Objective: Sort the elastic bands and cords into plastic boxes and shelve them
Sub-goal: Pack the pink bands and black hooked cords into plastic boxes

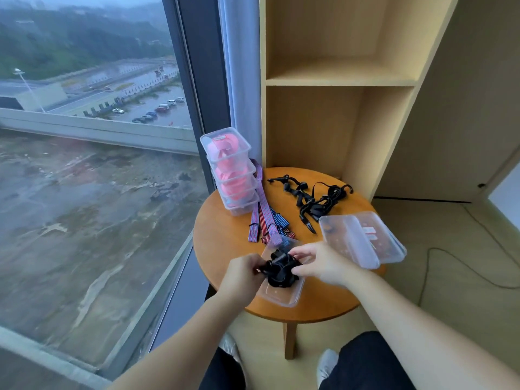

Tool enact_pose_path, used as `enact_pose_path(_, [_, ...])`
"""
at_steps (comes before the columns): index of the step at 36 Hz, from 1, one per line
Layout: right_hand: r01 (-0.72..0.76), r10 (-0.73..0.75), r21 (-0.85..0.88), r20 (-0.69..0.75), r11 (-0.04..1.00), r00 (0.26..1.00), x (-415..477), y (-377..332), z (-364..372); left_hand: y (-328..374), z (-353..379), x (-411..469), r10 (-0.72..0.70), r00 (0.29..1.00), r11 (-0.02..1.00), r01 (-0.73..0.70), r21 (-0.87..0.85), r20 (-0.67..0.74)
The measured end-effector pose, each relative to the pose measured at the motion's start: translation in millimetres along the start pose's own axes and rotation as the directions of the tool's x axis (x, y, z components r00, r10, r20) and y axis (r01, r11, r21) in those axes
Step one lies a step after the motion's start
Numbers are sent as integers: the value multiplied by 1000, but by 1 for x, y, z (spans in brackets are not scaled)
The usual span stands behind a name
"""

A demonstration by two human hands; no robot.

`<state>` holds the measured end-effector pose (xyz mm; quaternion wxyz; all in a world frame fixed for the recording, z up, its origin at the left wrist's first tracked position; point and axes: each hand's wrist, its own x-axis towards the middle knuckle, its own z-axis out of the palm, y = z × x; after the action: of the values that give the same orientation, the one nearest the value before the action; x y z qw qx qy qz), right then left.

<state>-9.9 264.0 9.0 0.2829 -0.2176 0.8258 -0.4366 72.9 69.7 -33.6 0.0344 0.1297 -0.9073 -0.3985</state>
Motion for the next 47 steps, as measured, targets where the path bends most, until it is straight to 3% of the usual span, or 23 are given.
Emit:
enact_pose_path(9, [43,-34,-260,41,965,999,26,24,15,-12,10,7,-6,984,970,-37,238,180])
enact_pose_path(14, [73,-29,-523,92,849,995,27,27,17,-9,11,3,114,971,972,-153,178,212])
enact_pose_path(20, [132,-83,-446,127,885,988,18,27,19,-10,14,1,221,955,959,-250,133,198])
enact_pose_path(27, [228,-268,-498,-10,836,963,9,35,26,-13,20,1,327,931,910,-356,211,163])
enact_pose_path(36, [147,-199,-610,-19,779,980,23,54,42,-19,38,2,319,929,888,-363,283,189])
enact_pose_path(39, [118,-163,-572,-27,811,986,26,57,44,-22,41,1,322,933,898,-354,262,159])
enact_pose_path(47, [184,-280,-449,-158,874,947,7,57,27,-16,41,0,298,951,917,-310,252,87])
